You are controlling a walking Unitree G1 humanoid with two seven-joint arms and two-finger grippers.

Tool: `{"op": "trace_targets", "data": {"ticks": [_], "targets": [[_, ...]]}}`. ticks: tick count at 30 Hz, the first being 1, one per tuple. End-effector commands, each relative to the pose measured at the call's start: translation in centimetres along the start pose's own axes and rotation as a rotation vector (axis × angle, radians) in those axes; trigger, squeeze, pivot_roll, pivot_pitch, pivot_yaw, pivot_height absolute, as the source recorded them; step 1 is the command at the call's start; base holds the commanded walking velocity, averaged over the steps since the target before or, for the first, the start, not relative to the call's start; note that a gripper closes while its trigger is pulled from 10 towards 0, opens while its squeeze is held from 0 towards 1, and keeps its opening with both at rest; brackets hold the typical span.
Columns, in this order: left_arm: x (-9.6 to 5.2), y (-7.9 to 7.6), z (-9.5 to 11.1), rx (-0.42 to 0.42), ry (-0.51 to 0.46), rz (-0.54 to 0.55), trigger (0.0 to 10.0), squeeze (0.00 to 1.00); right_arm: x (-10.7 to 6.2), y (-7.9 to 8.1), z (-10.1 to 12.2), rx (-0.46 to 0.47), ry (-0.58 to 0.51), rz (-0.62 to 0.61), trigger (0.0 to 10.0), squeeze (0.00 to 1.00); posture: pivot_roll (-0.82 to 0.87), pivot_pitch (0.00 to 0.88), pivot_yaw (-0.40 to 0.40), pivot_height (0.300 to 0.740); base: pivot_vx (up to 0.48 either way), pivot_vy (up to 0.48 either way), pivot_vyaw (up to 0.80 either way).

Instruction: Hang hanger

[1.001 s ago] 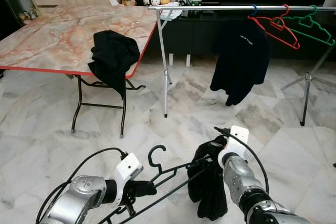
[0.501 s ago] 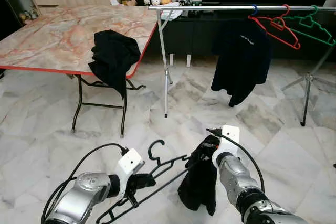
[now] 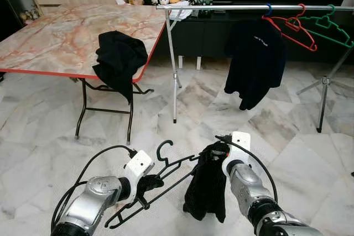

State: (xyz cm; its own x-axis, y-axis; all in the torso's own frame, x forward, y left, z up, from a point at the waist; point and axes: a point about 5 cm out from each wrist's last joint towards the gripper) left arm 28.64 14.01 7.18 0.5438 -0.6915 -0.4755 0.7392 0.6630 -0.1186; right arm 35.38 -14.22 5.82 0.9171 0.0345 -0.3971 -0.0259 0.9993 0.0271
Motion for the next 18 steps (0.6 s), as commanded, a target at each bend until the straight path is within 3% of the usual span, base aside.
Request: {"op": "trace_targets", "data": {"ticks": [1,8,15,18], "targets": [[-0.5,-0.2,0.4,0.002,-0.017,-0.037,10.0,0.00,0.2,0.0,1.3,-0.002,-0.049,-0.012,10.0,0.00,0.11,0.090,0.049,0.740,0.000,0.000,0.00],[-0.7,-0.9,0.5,-0.003,-0.022,-0.120,10.0,0.00,0.4,1.0,2.8,-0.049,-0.092,0.030,10.0,0.00,0.12,0.088,0.047,0.740,0.000,0.000,0.00],[-0.6,-0.9,0.6,-0.004,-0.016,-0.127,10.0,0.00,0.5,1.7,4.3,-0.032,-0.141,0.047,10.0,0.00,0.11,0.086,0.049,0.740,0.000,0.000,0.00],[-0.6,-0.9,0.5,-0.002,-0.019,-0.113,10.0,0.00,0.6,2.7,5.0,-0.037,-0.159,0.091,10.0,0.00,0.11,0.083,0.048,0.740,0.000,0.000,0.00]]}}
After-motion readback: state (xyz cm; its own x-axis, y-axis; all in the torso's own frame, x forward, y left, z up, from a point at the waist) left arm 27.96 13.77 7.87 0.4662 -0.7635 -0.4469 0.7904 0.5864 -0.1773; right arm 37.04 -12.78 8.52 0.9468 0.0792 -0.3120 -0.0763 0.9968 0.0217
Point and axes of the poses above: a point about 5 cm out from each wrist's last joint towards the gripper, its own x axis pointing out of the wrist towards the gripper, its own z axis along the axis of the wrist's last joint, y = z × x, and after that the axes turned 5 degrees about -x, right-handed
